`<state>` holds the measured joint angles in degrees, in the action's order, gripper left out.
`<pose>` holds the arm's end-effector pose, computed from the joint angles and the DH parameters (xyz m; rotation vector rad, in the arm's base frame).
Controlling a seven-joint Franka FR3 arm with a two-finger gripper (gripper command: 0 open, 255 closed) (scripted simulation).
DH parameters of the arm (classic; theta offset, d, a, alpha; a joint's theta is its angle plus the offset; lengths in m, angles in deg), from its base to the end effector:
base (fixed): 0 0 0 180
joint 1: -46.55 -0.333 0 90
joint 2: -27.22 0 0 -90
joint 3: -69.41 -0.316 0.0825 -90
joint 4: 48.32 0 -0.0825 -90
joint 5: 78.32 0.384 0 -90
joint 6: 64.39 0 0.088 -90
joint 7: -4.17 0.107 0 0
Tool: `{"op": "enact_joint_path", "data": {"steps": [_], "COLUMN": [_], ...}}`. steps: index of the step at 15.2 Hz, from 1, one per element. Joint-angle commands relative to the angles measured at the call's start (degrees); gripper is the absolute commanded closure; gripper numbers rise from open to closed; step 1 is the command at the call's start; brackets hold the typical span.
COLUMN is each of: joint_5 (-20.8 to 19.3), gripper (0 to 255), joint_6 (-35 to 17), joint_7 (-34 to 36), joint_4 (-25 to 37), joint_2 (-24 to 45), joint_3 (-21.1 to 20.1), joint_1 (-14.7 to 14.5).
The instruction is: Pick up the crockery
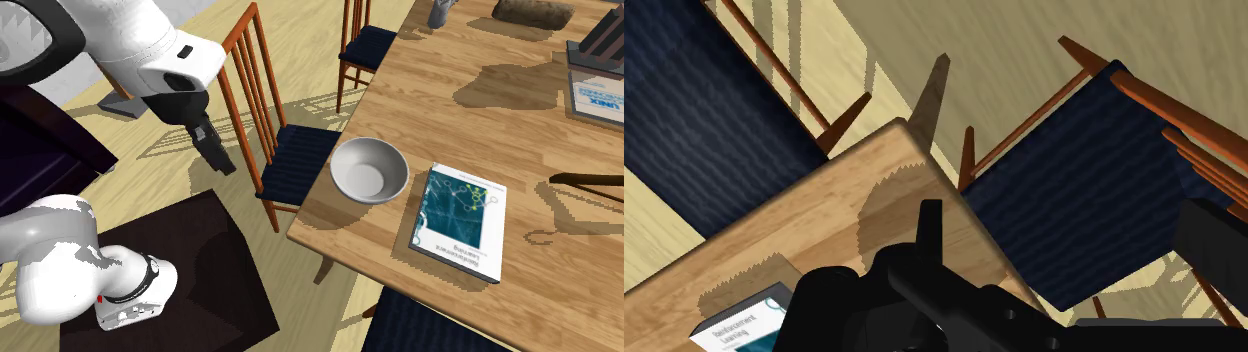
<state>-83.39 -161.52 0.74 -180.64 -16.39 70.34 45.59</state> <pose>0.3266 -0.0100 0.6171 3.0506 0.1046 0.2212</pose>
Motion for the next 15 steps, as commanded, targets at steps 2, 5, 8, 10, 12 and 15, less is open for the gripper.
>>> {"op": "enact_joint_path", "data": {"steps": [2,5,8,10,12,15], "joint_5": [0.0,0.0,-0.1,-0.2,-0.3,-0.7], "gripper": [0,0,0,0,0,0], "joint_6": [-1.3,-5.0,-8.1,-9.8,-11.2,-12.8], "joint_7": [0.4,1.6,2.7,3.4,4.1,5.2], "joint_4": [0.7,3.3,6.6,9.2,12.1,17.0], "joint_2": [2.1,8.6,15.2,19.6,24.1,30.9], "joint_3": [-0.2,-0.7,-1.1,-1.4,-1.7,-2.0], "joint_1": [0.0,0.0,0.1,0.2,0.2,0.3]}}
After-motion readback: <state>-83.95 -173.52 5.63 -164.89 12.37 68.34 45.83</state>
